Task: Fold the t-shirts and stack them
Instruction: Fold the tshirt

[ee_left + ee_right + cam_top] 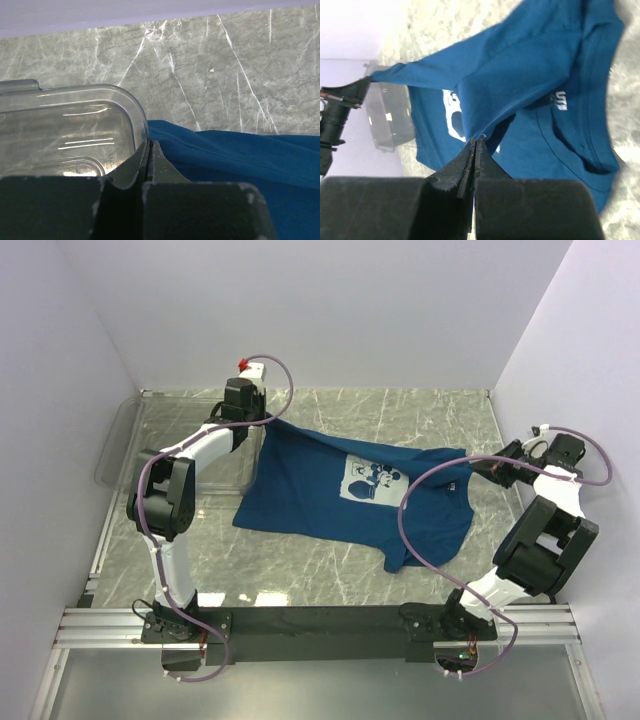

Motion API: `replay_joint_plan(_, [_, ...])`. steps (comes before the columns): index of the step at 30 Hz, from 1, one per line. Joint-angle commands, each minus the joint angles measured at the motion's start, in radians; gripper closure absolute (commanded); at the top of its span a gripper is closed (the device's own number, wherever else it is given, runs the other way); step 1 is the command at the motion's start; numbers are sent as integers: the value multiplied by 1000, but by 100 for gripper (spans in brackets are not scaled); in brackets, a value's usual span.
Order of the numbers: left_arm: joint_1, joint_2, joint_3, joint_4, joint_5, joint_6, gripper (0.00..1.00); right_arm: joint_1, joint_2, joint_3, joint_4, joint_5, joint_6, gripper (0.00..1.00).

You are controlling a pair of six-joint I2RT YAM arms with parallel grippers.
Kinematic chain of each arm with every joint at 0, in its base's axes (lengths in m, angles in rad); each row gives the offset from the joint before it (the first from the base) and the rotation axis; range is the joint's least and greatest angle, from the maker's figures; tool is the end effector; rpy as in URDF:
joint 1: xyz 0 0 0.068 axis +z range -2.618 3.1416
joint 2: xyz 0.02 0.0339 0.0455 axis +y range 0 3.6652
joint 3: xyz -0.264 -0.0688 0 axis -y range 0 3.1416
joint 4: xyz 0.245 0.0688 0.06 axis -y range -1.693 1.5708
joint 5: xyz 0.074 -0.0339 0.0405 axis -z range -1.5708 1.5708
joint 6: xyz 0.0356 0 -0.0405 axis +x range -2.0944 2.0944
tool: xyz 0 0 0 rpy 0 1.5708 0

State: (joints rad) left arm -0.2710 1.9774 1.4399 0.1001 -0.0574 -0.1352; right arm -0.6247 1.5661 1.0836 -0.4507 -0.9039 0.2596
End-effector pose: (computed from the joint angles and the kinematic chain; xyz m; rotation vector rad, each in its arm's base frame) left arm 0.4484 -0.1225 0.2357 0.0999 2.0107 -0.2018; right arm 0.2766 -0.1649 0.2398 0.6256 2.1491 0.9227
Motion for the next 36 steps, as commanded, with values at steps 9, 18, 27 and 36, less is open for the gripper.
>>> replay_joint_plan(9, [-13, -52, 4, -8, -13, 42, 100, -20, 15, 1, -29, 34, -77, 100])
replay_joint_plan(18, [-13, -92, -6, -46, 36, 39, 65, -26, 34, -8, -36, 33, -95, 100])
replay_joint_plan(27, [-13, -196, -22, -19, 67, -9, 41, -17, 72, -5, -37, 31, -103, 99])
replay_joint_plan(36, [-13, -294, -136, -25, 79, -84, 38, -12, 69, 21, -69, 19, -118, 97])
